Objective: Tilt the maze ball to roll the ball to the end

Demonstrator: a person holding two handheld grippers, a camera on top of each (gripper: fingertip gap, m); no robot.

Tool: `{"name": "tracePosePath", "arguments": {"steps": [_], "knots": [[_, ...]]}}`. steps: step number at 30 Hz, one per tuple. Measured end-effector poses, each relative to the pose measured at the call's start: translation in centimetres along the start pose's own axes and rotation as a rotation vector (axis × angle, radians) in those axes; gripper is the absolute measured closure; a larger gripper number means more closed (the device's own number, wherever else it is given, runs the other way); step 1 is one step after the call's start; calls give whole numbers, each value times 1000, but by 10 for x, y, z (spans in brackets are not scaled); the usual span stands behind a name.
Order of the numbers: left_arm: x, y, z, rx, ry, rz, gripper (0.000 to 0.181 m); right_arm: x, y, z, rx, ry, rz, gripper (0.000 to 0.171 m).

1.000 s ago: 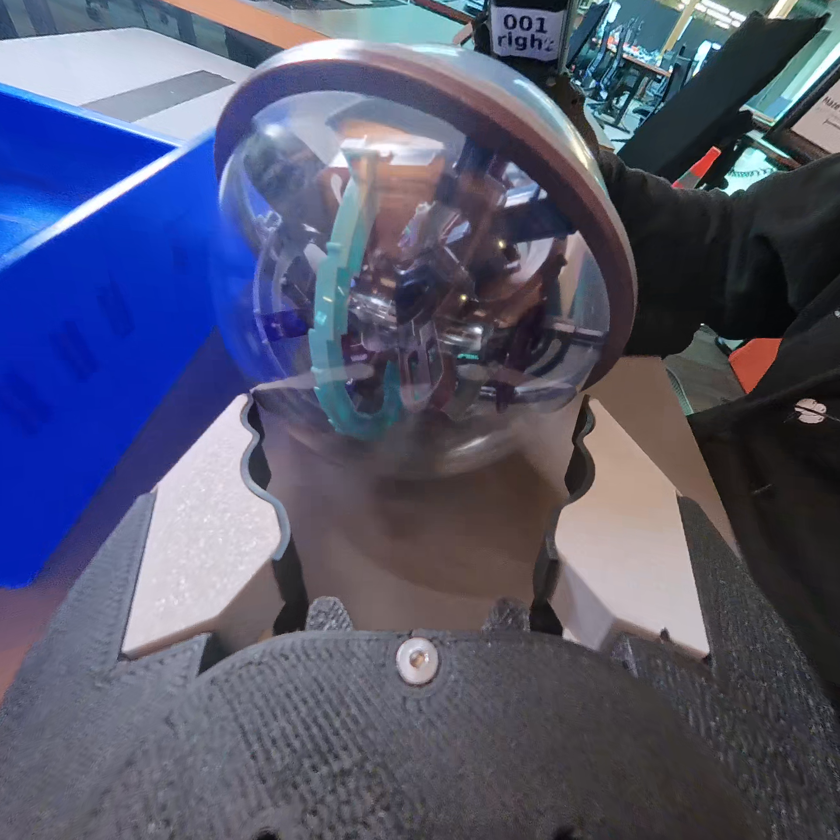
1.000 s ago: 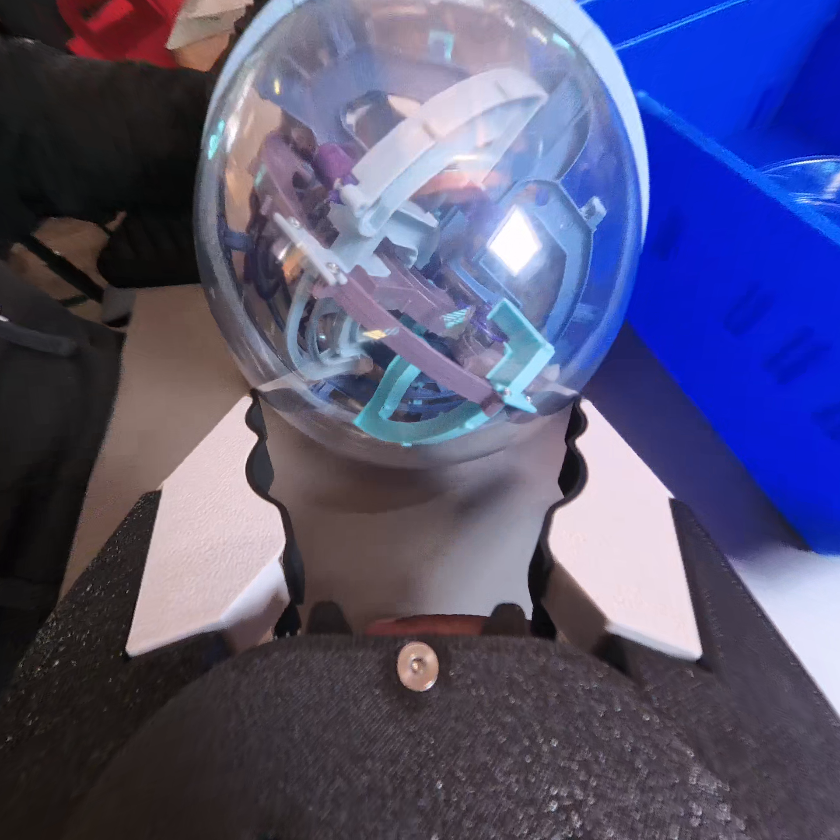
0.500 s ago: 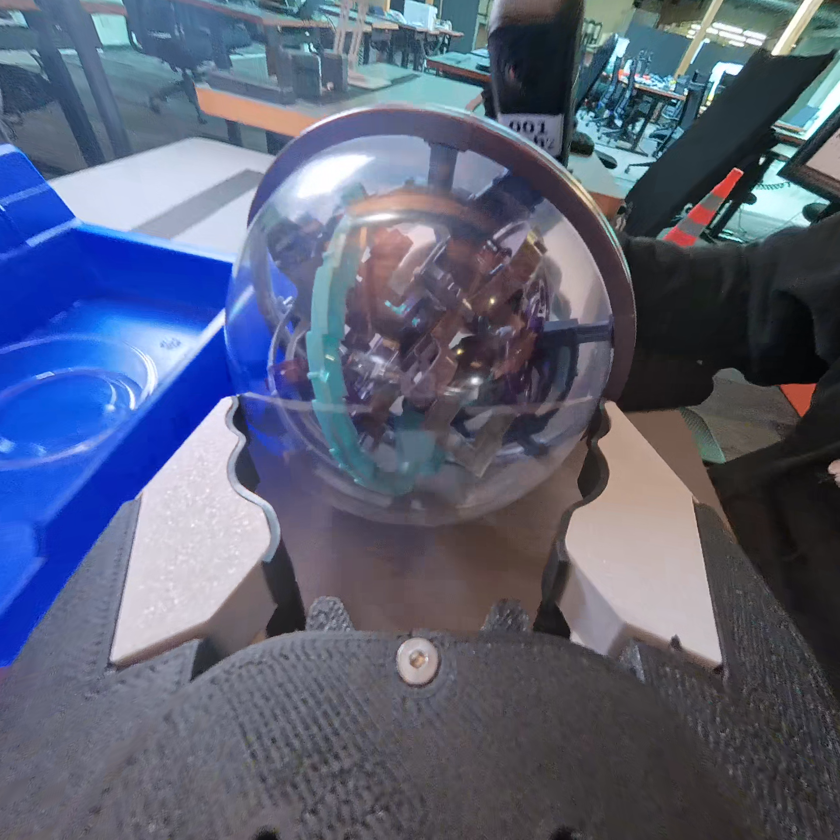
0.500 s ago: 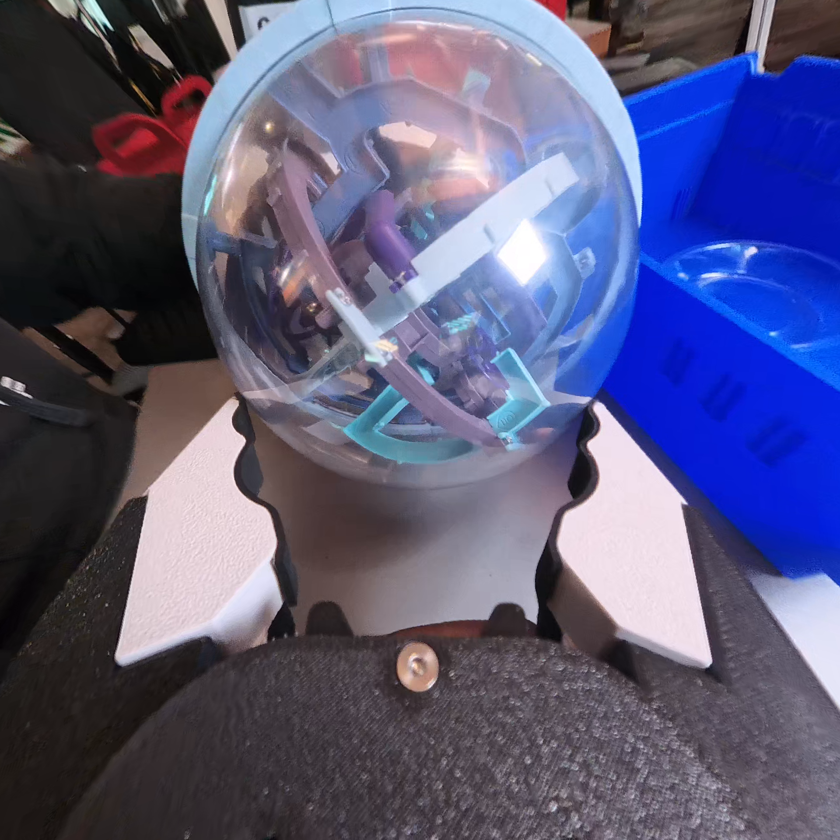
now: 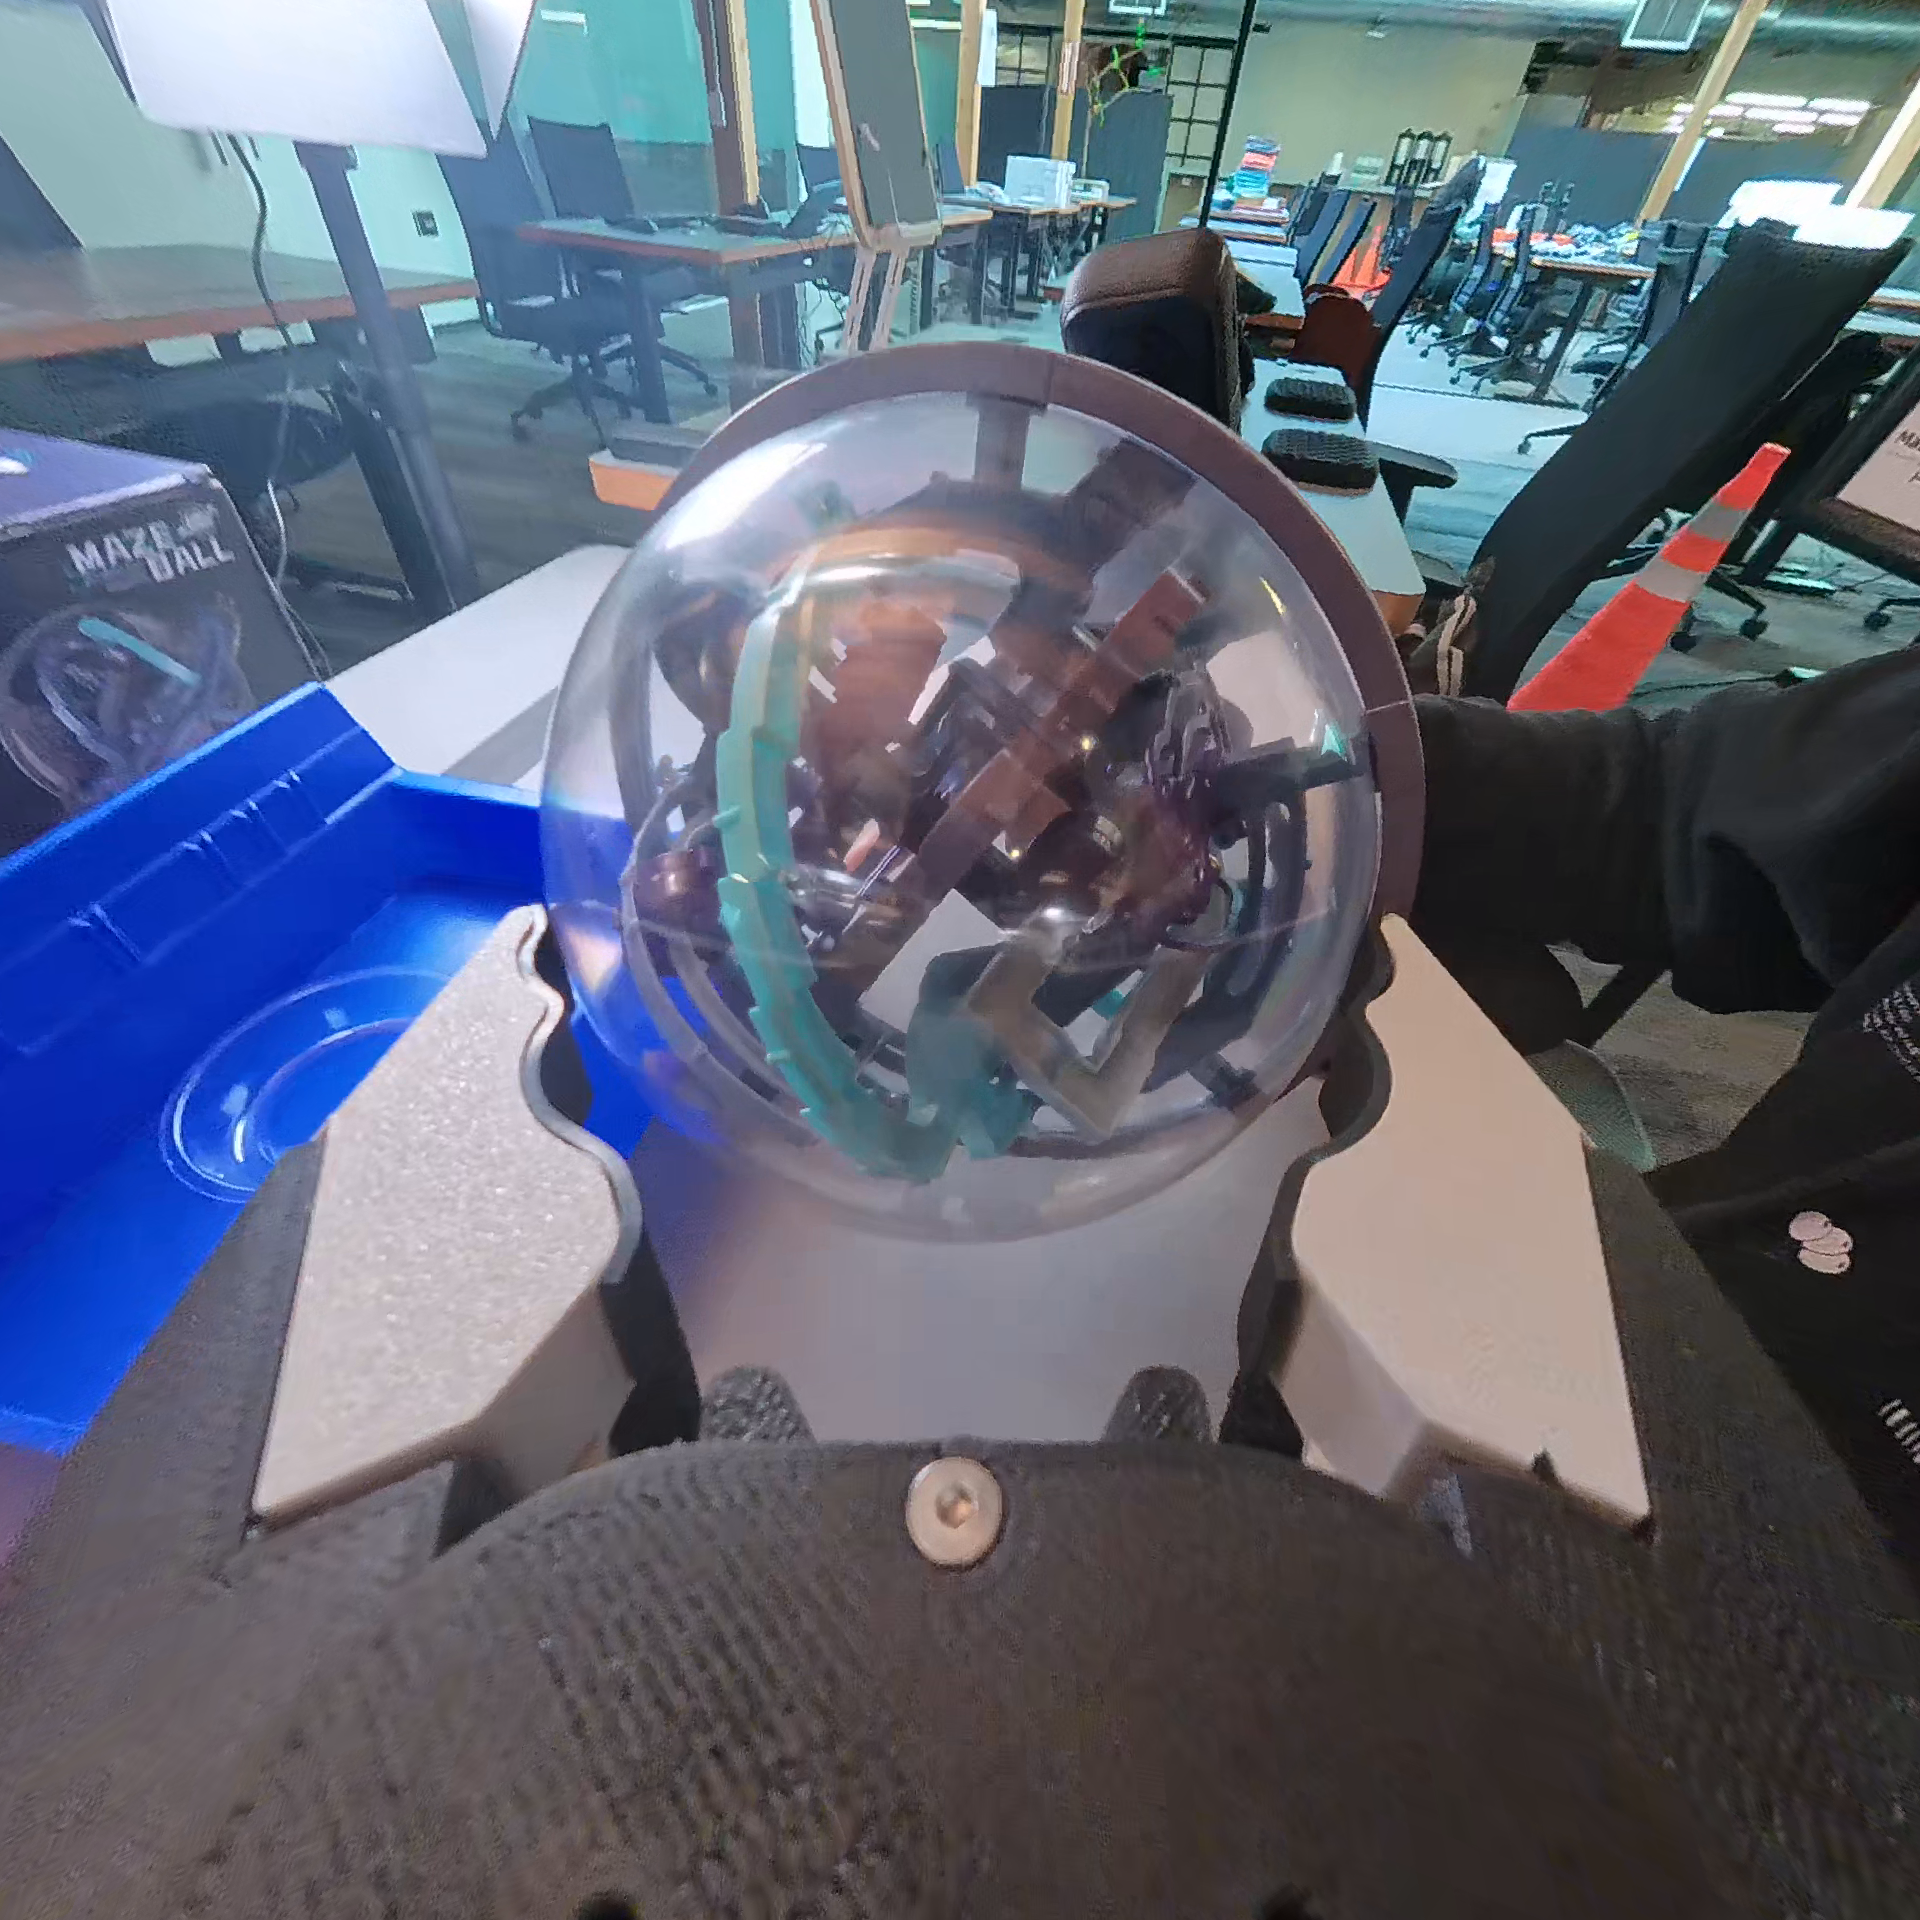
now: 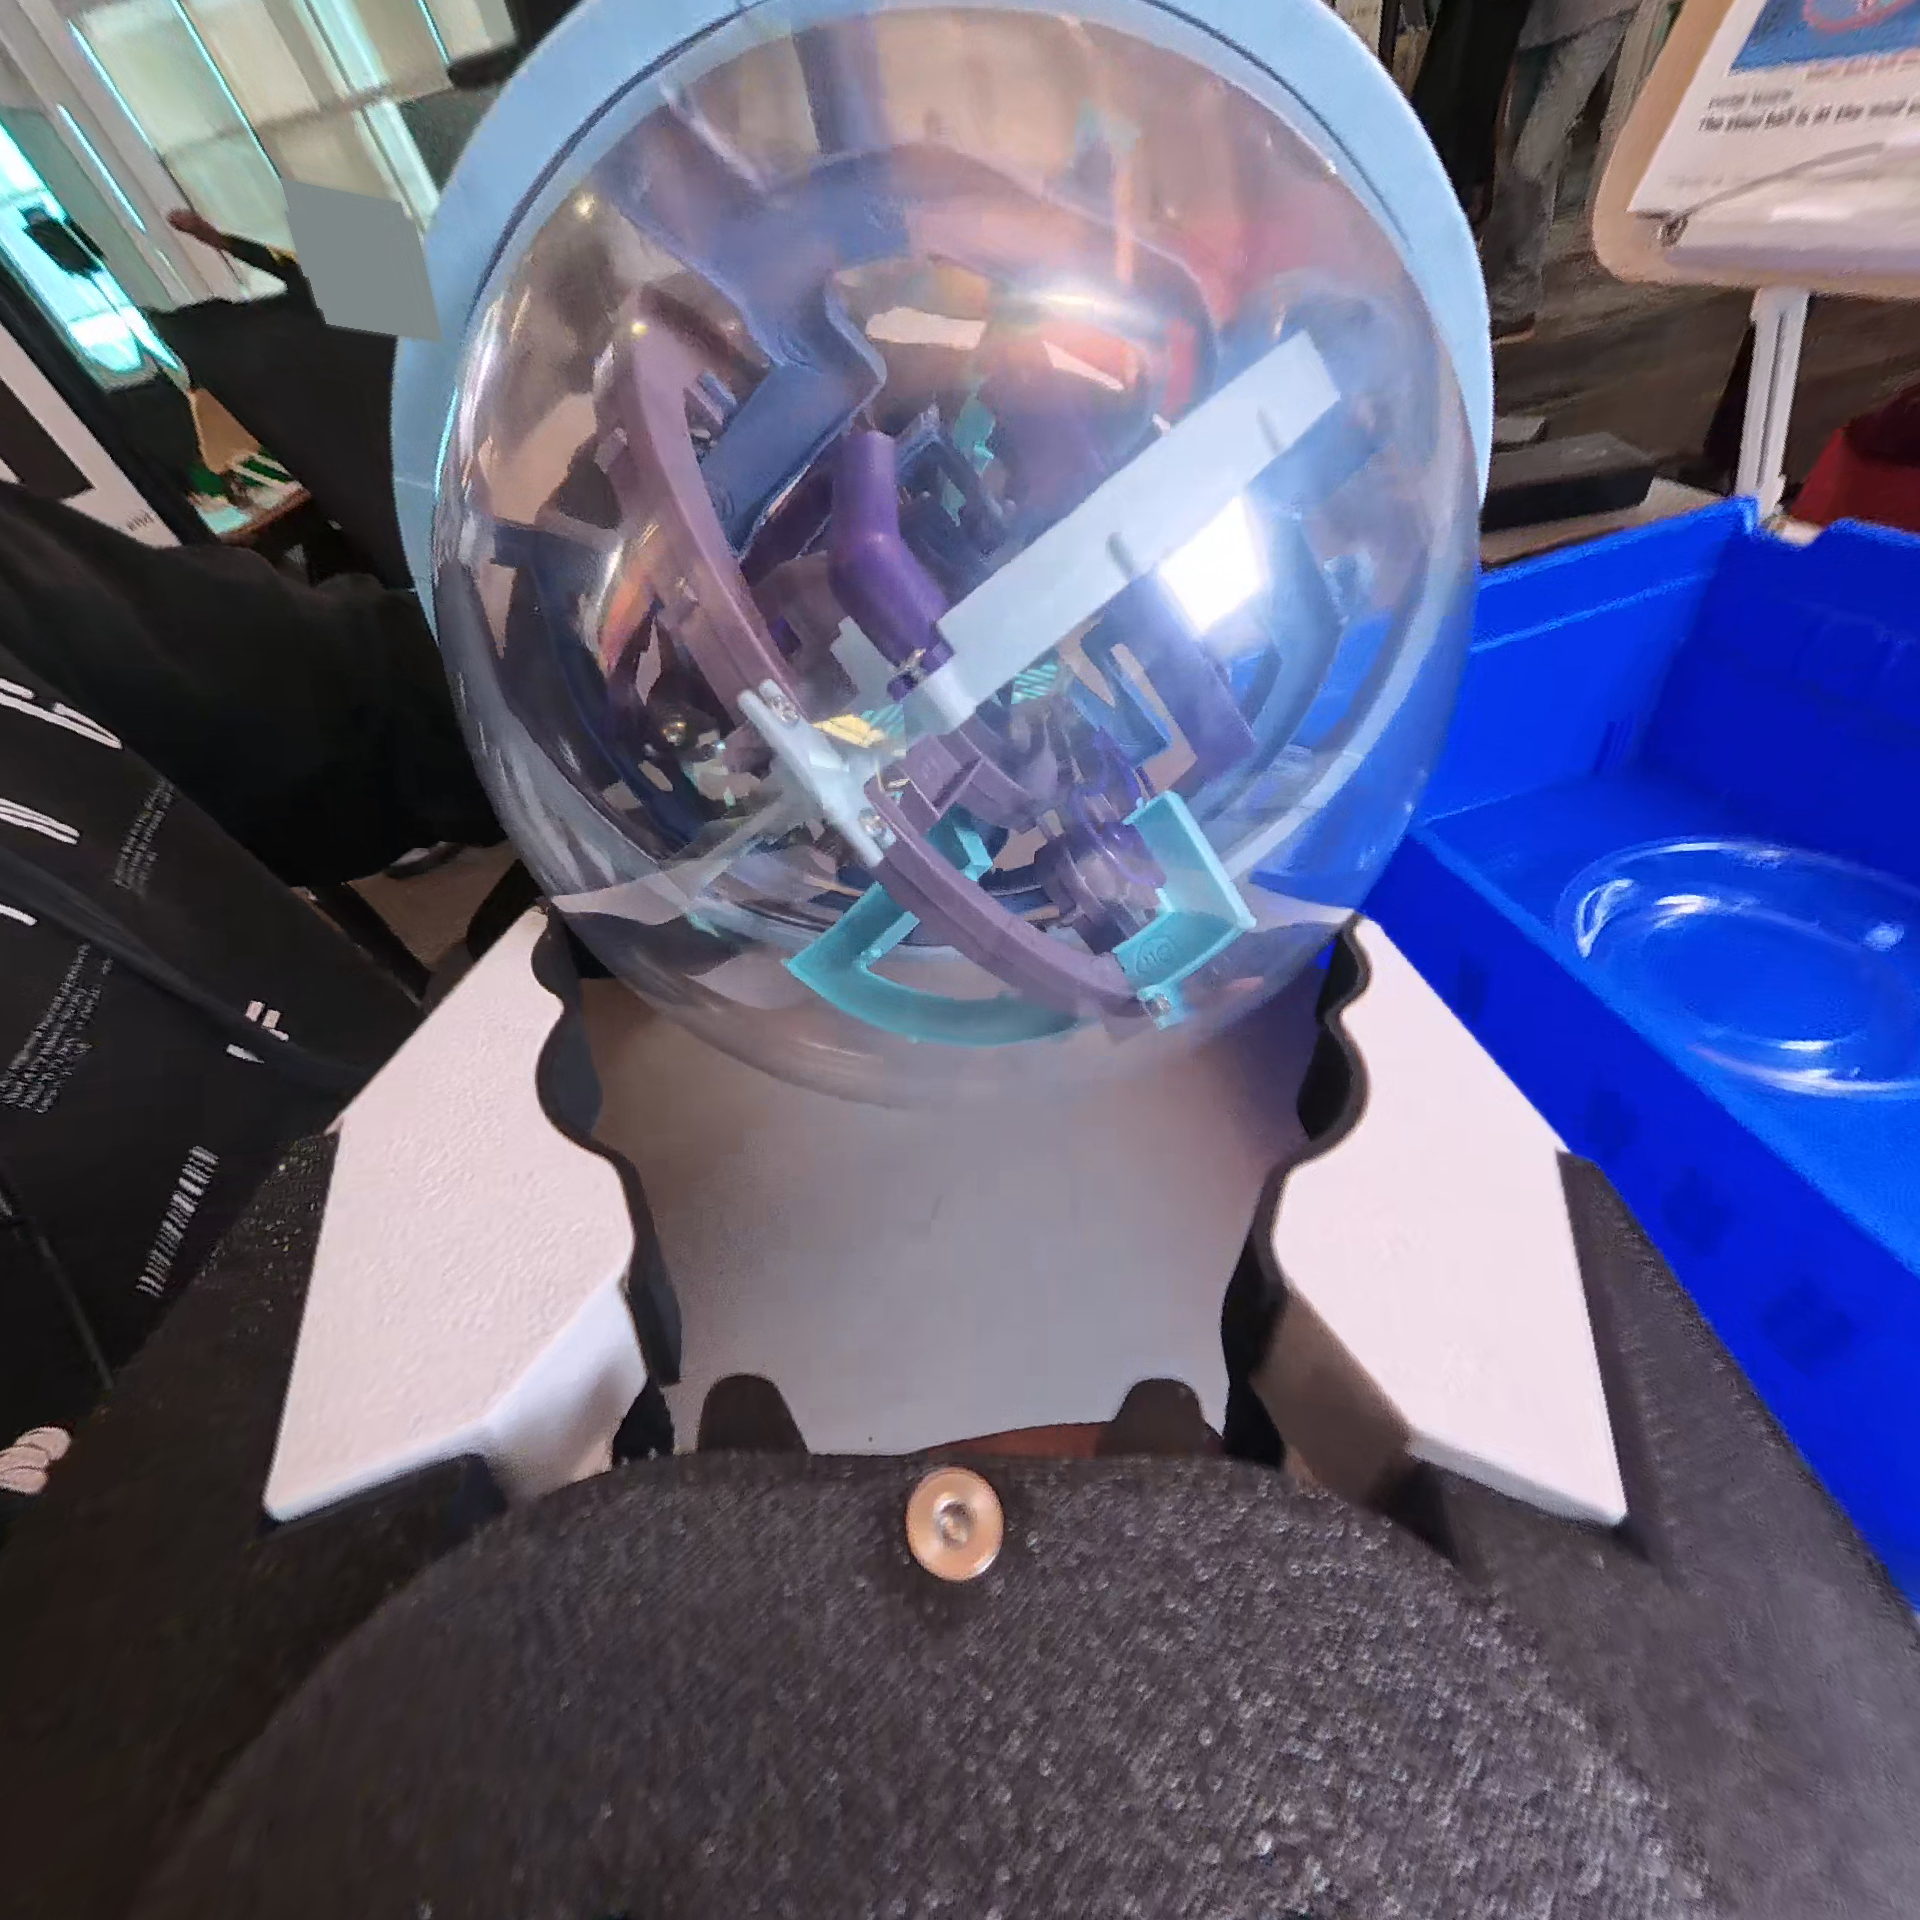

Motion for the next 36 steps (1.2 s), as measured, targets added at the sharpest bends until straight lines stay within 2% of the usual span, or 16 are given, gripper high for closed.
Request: {"name": "tracePosePath", "arguments": {"steps": [10,20,28,36], "knots": [[20,13,18,79,-96,119,38,49,18,-14,-38,195,-70,34],[28,14,32,80,-52,200,37,78,35,-30,-49,227,-141,33],[27,6,36,44,-14,200,38,79,44,-38,-72,202,-177,33],[22,5,38,3,146,42,38,49,36,-34,8,6,-110,34]]}}
Point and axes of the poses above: each gripper's, where its closed fingertips meet, y back along the fingers, x out of its top, z = x × y across the jaws, the point moved 10 cm from there along y, back along the fingers, and after that the axes turned 7 degrees about -z, right-handed, at the moved point
